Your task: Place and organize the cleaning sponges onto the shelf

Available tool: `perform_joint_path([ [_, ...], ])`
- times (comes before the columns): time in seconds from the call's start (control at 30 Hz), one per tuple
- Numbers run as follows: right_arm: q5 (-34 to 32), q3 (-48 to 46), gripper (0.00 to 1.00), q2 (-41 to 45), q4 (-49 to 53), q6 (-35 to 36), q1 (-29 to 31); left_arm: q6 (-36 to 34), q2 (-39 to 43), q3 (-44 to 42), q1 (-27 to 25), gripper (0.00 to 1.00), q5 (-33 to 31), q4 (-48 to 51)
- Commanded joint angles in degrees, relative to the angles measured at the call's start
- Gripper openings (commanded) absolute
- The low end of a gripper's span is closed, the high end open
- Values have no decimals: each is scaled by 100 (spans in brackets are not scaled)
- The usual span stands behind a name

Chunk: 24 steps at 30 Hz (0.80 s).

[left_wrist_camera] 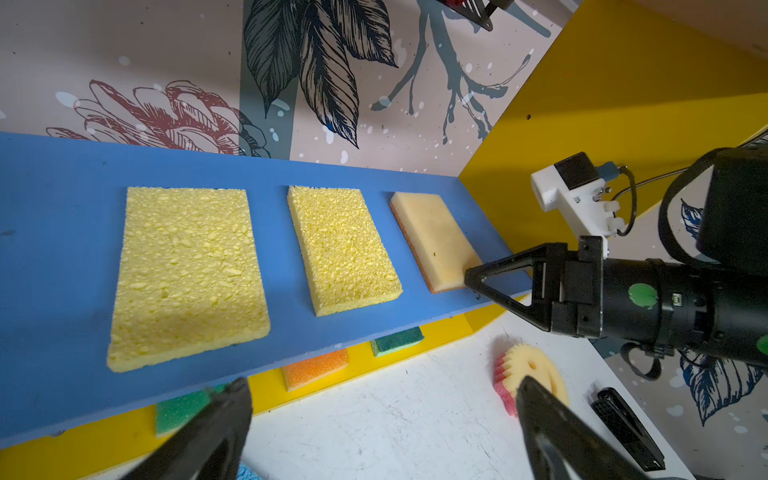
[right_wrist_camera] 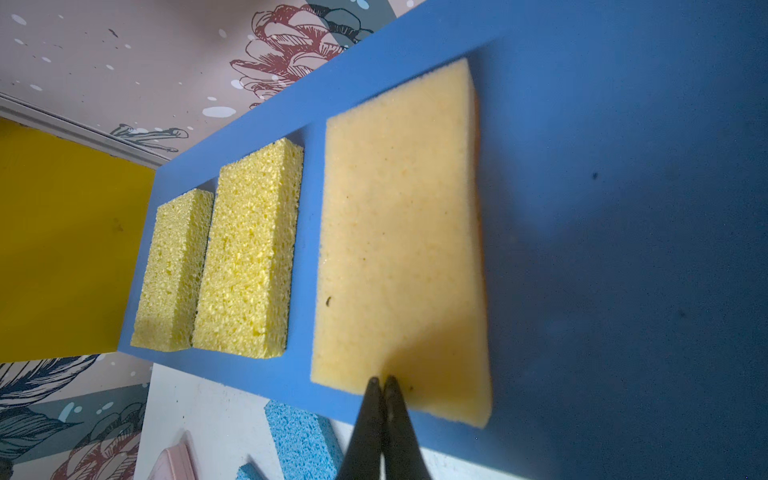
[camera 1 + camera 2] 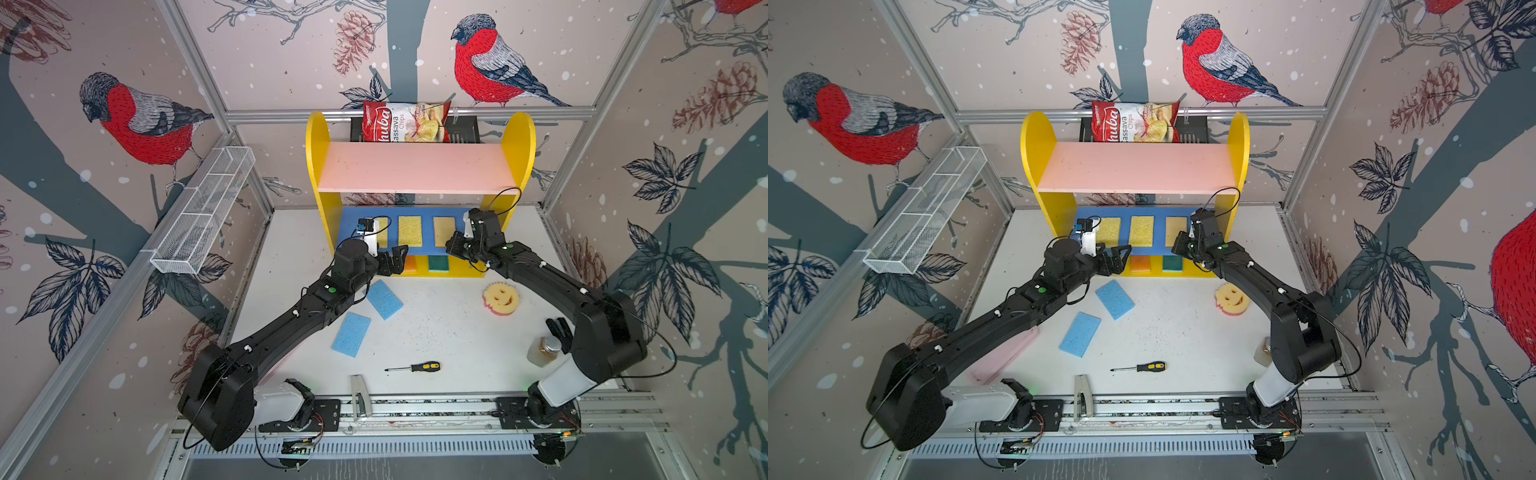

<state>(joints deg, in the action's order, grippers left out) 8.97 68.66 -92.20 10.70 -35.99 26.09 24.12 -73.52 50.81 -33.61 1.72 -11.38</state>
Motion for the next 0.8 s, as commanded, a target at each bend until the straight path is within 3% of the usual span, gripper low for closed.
perform_joint_path([
  [0.0,103,41,0,-5,-97,69,-1,10,4,43,10,98,67,-112],
  [0.5,-10,-353,1,615,-32,126,-208,4,42,70,3,98,48,-54],
  [0.77,-441,-1586,4,1691,-728,206,-203,250,73,487,10,97,-448,474],
])
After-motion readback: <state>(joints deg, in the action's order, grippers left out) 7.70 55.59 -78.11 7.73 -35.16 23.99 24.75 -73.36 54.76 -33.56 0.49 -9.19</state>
